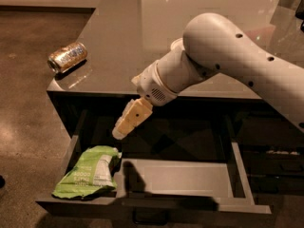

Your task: Pick green rice chip bag from top drawer and place on counter

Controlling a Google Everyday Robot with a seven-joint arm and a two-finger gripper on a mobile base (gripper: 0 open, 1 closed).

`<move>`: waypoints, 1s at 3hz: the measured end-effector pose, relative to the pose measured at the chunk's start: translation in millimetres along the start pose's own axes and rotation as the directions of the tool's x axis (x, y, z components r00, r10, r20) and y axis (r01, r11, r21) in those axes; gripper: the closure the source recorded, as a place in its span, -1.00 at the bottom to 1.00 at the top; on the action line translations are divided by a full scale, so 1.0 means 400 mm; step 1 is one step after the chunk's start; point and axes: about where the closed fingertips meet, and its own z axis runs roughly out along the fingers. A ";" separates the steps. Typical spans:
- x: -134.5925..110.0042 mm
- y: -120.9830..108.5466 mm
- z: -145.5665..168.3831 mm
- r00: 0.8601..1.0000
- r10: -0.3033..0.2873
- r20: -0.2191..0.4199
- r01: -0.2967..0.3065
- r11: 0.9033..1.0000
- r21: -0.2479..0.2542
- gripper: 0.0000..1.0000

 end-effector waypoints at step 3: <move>0.038 0.051 0.162 0.842 -0.533 -0.078 0.539 0.835 0.115 -1.00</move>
Offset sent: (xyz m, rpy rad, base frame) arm -0.0194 0.0423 -0.0815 -0.1761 -0.7810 0.4765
